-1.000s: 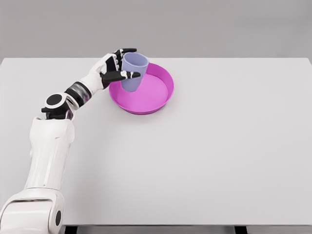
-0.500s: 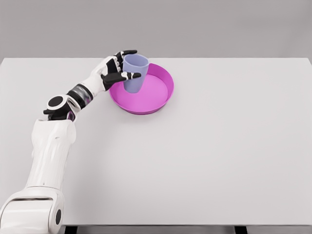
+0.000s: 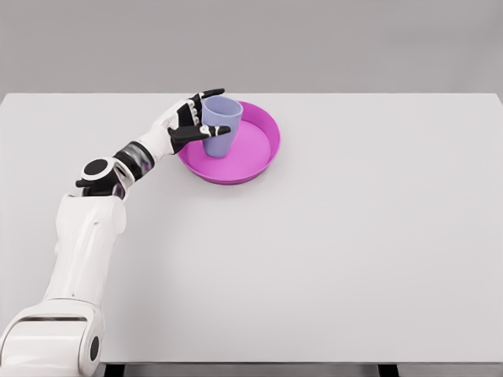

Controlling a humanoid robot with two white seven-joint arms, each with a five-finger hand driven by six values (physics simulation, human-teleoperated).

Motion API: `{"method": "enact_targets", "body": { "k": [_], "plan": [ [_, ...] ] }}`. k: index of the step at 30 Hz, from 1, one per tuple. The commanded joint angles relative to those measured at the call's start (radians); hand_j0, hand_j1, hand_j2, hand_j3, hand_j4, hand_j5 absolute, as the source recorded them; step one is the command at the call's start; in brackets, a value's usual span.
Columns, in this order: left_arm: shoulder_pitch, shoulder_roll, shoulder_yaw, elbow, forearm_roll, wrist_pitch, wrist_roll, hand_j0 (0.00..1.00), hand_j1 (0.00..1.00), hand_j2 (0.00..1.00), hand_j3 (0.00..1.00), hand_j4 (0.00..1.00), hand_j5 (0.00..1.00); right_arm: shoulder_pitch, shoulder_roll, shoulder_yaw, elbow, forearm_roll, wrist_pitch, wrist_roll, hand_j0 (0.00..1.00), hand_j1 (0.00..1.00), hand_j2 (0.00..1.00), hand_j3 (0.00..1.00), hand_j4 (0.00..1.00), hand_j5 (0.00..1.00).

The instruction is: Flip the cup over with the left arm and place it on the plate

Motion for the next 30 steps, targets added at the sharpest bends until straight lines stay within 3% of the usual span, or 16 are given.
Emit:
{"method": "enact_targets", "body": {
  "k": [1, 30],
  "plan": [
    [0.0, 0.0, 0.0, -0.001, 0.005, 0.002, 0.0, 1.0, 1.0, 1.0, 1.0, 1.0, 1.0, 0.0, 0.0, 0.0, 0.0, 0.0, 0.0, 0.001, 1.0, 1.0, 1.0, 1.0, 1.0, 1.0],
    [0.015, 0.0, 0.006, -0.013, 0.004, 0.012, 0.0, 1.0, 1.0, 1.0, 1.0, 1.0, 1.0, 0.0, 0.0, 0.0, 0.0, 0.0, 0.0, -0.001, 1.0, 1.0, 1.0, 1.0, 1.0, 1.0]
  ]
}}
